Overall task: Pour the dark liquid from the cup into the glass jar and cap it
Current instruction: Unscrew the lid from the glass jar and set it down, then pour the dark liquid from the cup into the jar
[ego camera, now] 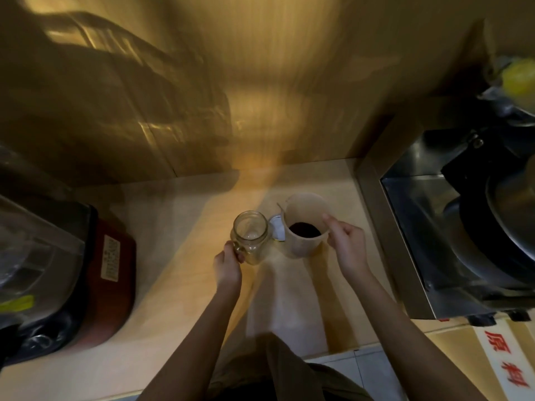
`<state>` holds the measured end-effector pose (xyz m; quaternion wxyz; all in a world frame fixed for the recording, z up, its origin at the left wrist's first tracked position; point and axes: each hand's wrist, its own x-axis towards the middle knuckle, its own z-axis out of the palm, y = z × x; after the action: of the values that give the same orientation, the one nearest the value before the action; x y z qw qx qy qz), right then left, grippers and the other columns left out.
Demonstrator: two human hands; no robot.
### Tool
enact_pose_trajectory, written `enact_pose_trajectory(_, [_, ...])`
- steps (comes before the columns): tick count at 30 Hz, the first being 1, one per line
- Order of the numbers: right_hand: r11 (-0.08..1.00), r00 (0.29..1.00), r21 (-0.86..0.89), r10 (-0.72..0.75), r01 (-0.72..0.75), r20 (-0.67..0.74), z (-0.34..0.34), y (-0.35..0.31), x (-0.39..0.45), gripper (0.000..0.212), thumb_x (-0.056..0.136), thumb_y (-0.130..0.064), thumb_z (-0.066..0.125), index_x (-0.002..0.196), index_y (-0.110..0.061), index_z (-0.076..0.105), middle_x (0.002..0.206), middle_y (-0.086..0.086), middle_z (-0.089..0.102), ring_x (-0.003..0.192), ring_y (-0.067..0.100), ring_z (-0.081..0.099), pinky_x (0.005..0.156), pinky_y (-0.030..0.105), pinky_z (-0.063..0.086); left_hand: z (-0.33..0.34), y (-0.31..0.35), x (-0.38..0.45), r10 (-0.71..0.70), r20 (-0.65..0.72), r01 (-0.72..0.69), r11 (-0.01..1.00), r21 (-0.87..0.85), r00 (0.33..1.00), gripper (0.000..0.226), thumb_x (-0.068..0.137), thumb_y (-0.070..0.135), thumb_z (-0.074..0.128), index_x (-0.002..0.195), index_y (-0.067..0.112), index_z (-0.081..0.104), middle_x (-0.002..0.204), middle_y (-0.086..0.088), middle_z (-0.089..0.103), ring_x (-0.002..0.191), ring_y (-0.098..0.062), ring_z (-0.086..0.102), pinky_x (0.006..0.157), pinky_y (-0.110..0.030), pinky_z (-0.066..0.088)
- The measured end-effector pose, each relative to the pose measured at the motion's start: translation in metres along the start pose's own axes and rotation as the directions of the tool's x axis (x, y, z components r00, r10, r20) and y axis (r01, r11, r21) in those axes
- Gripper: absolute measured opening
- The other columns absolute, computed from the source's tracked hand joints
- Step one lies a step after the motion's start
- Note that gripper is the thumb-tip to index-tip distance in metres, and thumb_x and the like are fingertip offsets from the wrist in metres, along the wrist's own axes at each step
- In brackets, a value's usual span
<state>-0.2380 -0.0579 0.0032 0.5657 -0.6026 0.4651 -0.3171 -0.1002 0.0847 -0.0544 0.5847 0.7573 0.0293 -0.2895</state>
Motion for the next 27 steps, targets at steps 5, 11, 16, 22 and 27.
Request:
enact_pose_trajectory(5, [0.991, 0.99, -0.007, -0.136, 0.136, 0.037, -0.001, -0.018, 0.014, 0.048, 0.088, -0.016, 0.063, 0.046, -0.008, 0.041, 0.044, 0.003, 0.03, 0.04, 0.009, 0.03, 0.045, 0.017, 0.033, -0.002, 0.021, 0.009, 0.023, 0.055, -0.026, 0.999, 0.048, 0.998, 0.047, 0.092, 0.035, 0.04, 0.05, 0.015, 0.041, 0.054, -0.005, 0.041, 0.055, -0.018, 0.037, 0.059, -0.032, 0.031])
enact_pose_trajectory(11, [0.965, 0.961, -0.083, -0.235, 0.249, 0.148, -0.007, -0.059, 0.036, 0.057, 0.078, -0.031, 0.071, 0.048, 0.004, 0.038, 0.052, 0.01, 0.031, 0.051, 0.019, 0.031, 0.059, 0.03, 0.032, -0.016, 0.069, 0.014, 0.058, 0.081, -0.06, 0.998, 0.018, 0.995, 0.044, 0.088, 0.032, 0.049, 0.047, 0.017, 0.043, 0.038, 0.006, 0.041, 0.047, -0.015, 0.035, 0.052, -0.03, 0.027])
enact_pose_trajectory(16, [0.917, 0.903, -0.156, -0.31, 0.367, 0.298, -0.013, -0.11, 0.052, 0.06, 0.078, -0.032, 0.072, 0.053, 0.013, 0.041, 0.055, 0.012, 0.039, 0.055, 0.021, 0.036, 0.061, 0.032, 0.035, -0.033, 0.12, -0.003, 0.253, 0.235, -0.287, 0.951, 0.12, 0.938, 0.046, 0.087, 0.032, 0.054, 0.044, 0.015, 0.047, 0.036, 0.005, 0.042, 0.037, -0.01, 0.035, 0.05, -0.03, 0.029])
enact_pose_trajectory(22, [0.847, 0.855, -0.264, -0.345, 0.461, 0.387, -0.008, -0.178, 0.069, 0.053, 0.092, -0.041, 0.053, 0.051, -0.008, 0.048, 0.053, 0.012, 0.041, 0.051, 0.021, 0.042, 0.061, 0.031, 0.038, -0.041, 0.16, -0.023, 0.395, 0.279, -0.466, 0.843, 0.269, 0.875, 0.045, 0.085, 0.038, 0.054, 0.048, 0.012, 0.052, 0.056, -0.01, 0.046, 0.056, -0.021, 0.041, 0.062, -0.033, 0.034])
enact_pose_trajectory(27, [0.596, 0.764, -0.48, -0.462, 0.643, 0.45, 0.008, -0.207, 0.075, 0.054, 0.09, -0.021, 0.058, 0.039, -0.016, 0.04, 0.041, 0.0, 0.036, 0.042, 0.015, 0.037, 0.059, 0.027, 0.042, -0.034, 0.183, -0.038, 0.458, 0.249, -0.52, 0.78, 0.348, 0.853, 0.05, 0.084, 0.038, 0.055, 0.042, 0.013, 0.043, 0.055, -0.01, 0.043, 0.057, -0.026, 0.039, 0.06, -0.034, 0.034])
